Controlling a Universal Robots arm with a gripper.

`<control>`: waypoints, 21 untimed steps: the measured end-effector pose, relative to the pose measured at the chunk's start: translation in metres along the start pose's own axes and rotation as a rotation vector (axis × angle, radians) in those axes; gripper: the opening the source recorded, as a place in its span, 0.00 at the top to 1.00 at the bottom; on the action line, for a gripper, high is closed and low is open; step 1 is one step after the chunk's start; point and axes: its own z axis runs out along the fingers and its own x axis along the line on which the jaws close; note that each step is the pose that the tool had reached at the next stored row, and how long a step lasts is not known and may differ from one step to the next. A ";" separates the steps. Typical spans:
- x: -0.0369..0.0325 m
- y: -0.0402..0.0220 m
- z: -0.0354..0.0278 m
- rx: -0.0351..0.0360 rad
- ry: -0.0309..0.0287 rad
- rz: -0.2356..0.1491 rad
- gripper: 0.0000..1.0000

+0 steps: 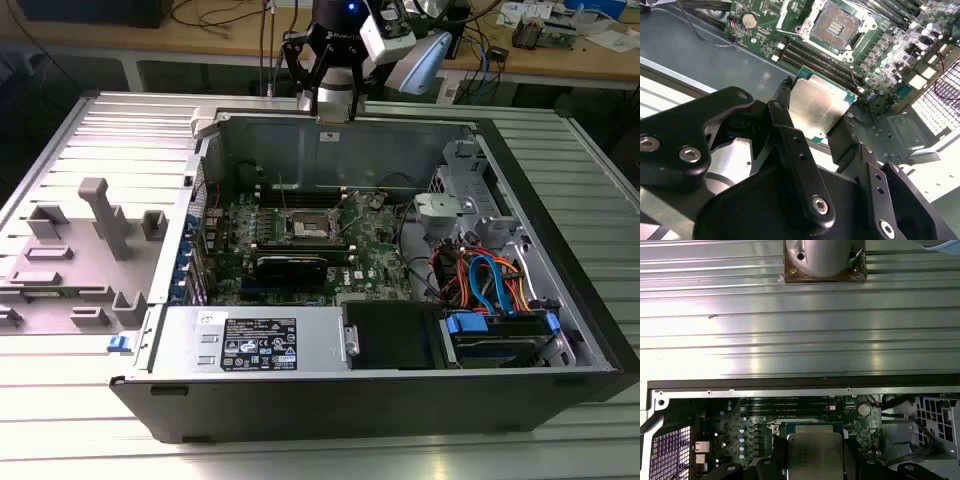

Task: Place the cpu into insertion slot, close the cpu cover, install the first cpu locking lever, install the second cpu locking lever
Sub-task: 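Place the cpu into insertion slot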

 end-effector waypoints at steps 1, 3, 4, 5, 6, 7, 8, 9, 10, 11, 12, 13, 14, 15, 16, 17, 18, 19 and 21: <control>0.0000 0.0000 0.0000 0.0000 0.0000 0.000 0.46; 0.0000 0.0000 0.0000 0.0000 0.0000 0.000 0.46; 0.0000 0.0000 0.0000 0.0000 0.0000 0.000 0.46; 0.0000 0.0000 0.0000 0.0000 0.0000 0.000 0.46; 0.0000 0.0000 0.0000 0.0000 0.0000 0.000 0.46; 0.0000 0.0000 0.0000 0.0000 0.0000 0.000 0.46; 0.0000 0.0000 0.0000 0.0000 0.0000 0.000 0.46; 0.0000 0.0000 0.0000 0.0000 0.0000 0.000 0.46; 0.0000 0.0000 0.0000 0.0000 0.0000 0.000 0.46; 0.0000 -0.0004 -0.0001 0.0001 0.0001 0.000 0.46; 0.0000 -0.0008 -0.0001 0.0000 0.0000 0.000 0.46; 0.0000 -0.0011 -0.0001 0.0000 0.0000 0.000 0.46; 0.0000 -0.0015 -0.0001 0.0000 0.0000 0.000 0.46; -0.0001 -0.0026 -0.0002 0.0000 0.0001 0.000 0.46; -0.0001 -0.0032 -0.0003 0.0001 0.0000 0.000 0.46; -0.0001 -0.0037 -0.0003 -0.0001 0.0000 0.000 0.46; -0.0001 -0.0039 -0.0003 -0.0002 0.0000 0.000 0.46; -0.0001 -0.0039 -0.0003 -0.0001 0.0000 0.000 0.46; -0.0001 -0.0040 -0.0004 0.0001 0.0000 0.000 0.46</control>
